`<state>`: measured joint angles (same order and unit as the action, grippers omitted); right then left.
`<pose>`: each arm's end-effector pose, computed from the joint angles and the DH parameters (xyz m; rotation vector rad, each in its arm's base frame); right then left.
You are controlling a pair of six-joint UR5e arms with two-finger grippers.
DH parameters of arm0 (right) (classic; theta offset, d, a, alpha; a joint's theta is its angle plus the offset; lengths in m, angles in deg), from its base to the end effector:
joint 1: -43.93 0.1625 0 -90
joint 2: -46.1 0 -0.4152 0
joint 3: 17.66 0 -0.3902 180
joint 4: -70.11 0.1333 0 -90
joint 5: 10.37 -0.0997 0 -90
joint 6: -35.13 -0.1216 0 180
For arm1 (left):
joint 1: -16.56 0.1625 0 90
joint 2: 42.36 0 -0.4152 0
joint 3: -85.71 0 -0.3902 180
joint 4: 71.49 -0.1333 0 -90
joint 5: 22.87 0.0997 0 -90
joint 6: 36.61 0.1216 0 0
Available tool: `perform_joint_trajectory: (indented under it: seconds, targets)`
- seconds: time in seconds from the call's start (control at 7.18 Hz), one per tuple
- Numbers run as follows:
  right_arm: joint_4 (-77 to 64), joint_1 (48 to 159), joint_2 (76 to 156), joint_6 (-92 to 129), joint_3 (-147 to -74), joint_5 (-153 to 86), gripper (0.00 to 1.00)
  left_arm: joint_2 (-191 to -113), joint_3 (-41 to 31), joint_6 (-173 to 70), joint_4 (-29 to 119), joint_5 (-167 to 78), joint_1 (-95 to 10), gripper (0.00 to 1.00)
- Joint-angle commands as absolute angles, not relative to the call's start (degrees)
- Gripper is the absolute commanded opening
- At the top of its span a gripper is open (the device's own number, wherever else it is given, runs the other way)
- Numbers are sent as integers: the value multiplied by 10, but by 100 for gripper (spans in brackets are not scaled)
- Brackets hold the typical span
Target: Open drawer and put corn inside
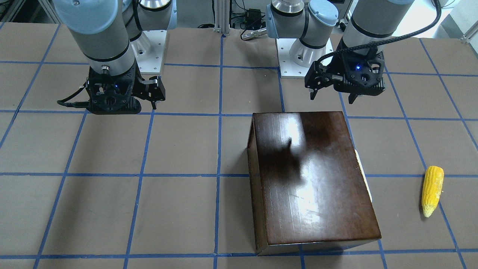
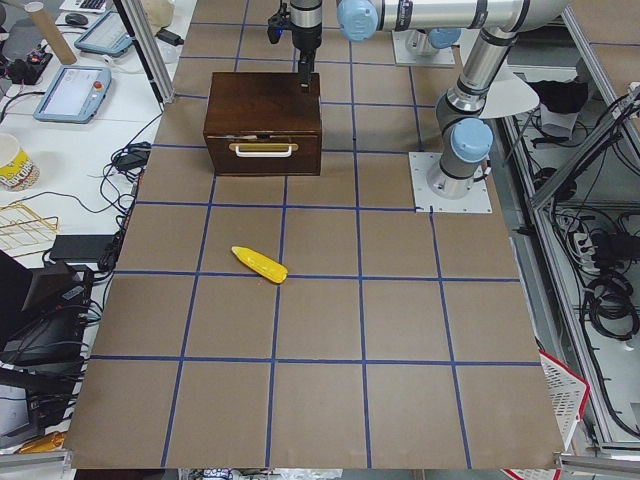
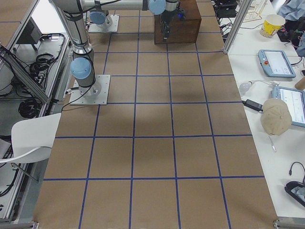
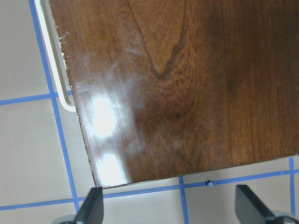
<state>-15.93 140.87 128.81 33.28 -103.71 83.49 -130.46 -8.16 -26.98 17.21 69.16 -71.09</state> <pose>0.1877 -0.5067 0.4186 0.1424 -3.0558 -0.1867 -0.1094 -0.4794 0.4414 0.1976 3.1012 0.0238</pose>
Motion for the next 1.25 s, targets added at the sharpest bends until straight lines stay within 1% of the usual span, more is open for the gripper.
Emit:
perform_joint_trajectory:
  seconds: [0.0,0.56,1.11]
  targets:
    - [-159,1409,1288,333,-1037,835,100,-1305,-80,-269,170,695,-711,100]
    - [-159,1409,1288,333,-1037,835,100,-1311,-81,-270,159,695,-708,100]
    - [-159,1409,1288,333,-1037,835,100,-1318,-67,-269,146,690,-634,100]
